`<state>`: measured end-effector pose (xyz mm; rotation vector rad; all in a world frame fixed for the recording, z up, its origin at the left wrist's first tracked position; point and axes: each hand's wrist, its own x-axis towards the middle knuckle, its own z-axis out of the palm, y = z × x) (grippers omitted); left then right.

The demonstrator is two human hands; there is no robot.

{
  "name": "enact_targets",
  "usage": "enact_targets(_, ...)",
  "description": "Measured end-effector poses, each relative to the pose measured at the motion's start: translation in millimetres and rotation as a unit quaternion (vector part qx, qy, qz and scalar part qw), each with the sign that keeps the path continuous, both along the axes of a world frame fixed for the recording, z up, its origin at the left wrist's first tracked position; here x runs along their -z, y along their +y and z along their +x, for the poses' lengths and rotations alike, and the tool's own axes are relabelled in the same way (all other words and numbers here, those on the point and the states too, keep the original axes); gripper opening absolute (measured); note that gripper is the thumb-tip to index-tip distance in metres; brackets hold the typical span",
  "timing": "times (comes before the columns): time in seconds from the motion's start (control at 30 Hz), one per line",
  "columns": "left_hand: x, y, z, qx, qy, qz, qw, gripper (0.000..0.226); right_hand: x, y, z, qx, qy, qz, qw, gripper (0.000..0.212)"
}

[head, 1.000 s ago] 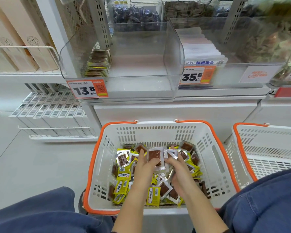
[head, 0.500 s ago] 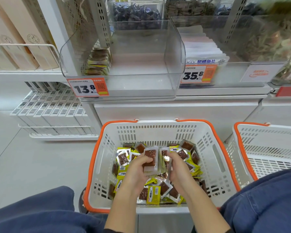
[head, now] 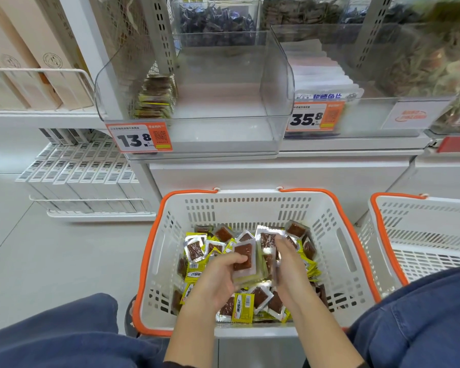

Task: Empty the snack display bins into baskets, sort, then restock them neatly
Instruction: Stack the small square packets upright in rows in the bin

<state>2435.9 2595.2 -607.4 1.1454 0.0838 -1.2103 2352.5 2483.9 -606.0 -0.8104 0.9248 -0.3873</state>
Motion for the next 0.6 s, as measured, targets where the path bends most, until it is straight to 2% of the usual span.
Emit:
enact_targets(0.1,3,5,6,-0.031,-0.014,0.020,0.999,0.023,-10,-5,-2,0.030,0.008,-0.012,0.999,0.042)
enact_targets(0.2,7,6,10,-0.123,0.012,-0.024,0.992,0.032,-13,-11,-4,0.009,0.015,-0.041,0.999,0.047)
enact_targets(0.3,7,3,12,-0.175,0.028,-0.054,0.983,0.032,-11,-5,-3,-0.013,0.031,-0.055,0.998,0.042)
enact_targets(0.43,8,3,17,-0.235,0.036,-0.069,0.969,0.029,-9,1,-3,-0.045,0.121,-0.154,0.980,0.030)
enact_targets(0.47,8,4,18,-0.232,0.018,-0.062,0.971,0.028,-10,1,-3,-0.068,0.133,-0.175,0.973,0.025)
enact_targets(0.6,1,1,8,-0.140,-0.085,-0.035,0.986,0.017,-16,1,-1,-0.164,0.109,-0.194,0.961,0.045)
